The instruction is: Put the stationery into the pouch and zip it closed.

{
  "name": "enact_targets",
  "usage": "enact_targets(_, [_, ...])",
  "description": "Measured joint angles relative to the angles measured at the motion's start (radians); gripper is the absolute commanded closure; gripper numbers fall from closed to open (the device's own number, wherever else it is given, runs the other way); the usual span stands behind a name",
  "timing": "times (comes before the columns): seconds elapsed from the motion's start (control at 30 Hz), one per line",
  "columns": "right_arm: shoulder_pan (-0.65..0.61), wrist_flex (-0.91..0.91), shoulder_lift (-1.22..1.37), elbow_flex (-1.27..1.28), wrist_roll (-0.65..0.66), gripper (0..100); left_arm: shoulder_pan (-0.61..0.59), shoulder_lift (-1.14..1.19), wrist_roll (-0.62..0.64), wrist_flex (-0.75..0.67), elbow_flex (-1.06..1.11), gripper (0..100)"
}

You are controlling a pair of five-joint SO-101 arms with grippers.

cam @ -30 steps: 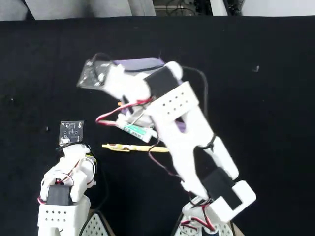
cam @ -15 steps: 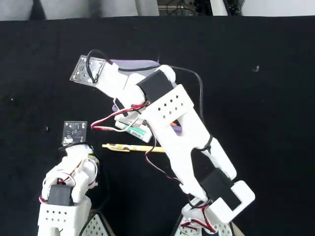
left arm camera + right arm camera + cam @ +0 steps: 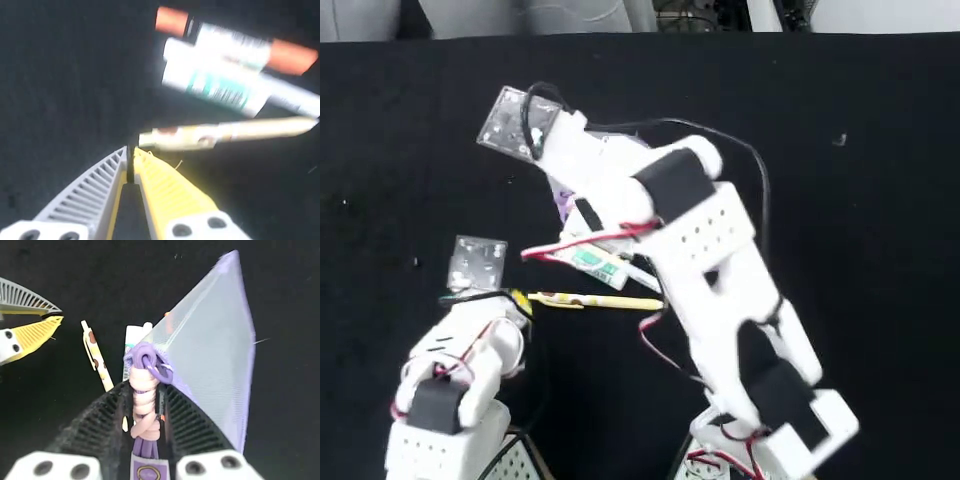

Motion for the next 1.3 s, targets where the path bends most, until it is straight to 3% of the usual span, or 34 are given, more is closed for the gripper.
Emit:
enact_targets(0.23, [0.000,0.000,-0.097,0.057,0.000,98.7,0.002,-0.009,0.000,0.000,-0.256,96])
enact_targets(0.47, [0.000,-0.077,-0.163,0.204,0.000,98.7,0.002,-0.009,-0.002,-0.028,-0.276,67])
enact_targets(0.6, [-0.002,-0.155,-0.199,0.308,0.000,98.7,0.011,-0.009,0.089,-0.031,-0.276,58])
enact_targets(0.77, [-0.002,-0.259,-0.253,0.450,0.000,98.7,0.011,-0.009,0.213,-0.031,-0.276,57])
enact_targets(1.0, [-0.002,-0.327,-0.348,0.546,0.000,98.7,0.011,-0.009,0.233,-0.072,-0.261,57])
enact_targets(1.3, [-0.002,-0.328,-0.394,0.548,0.000,98.7,0.009,0.002,0.233,-0.342,-0.005,57])
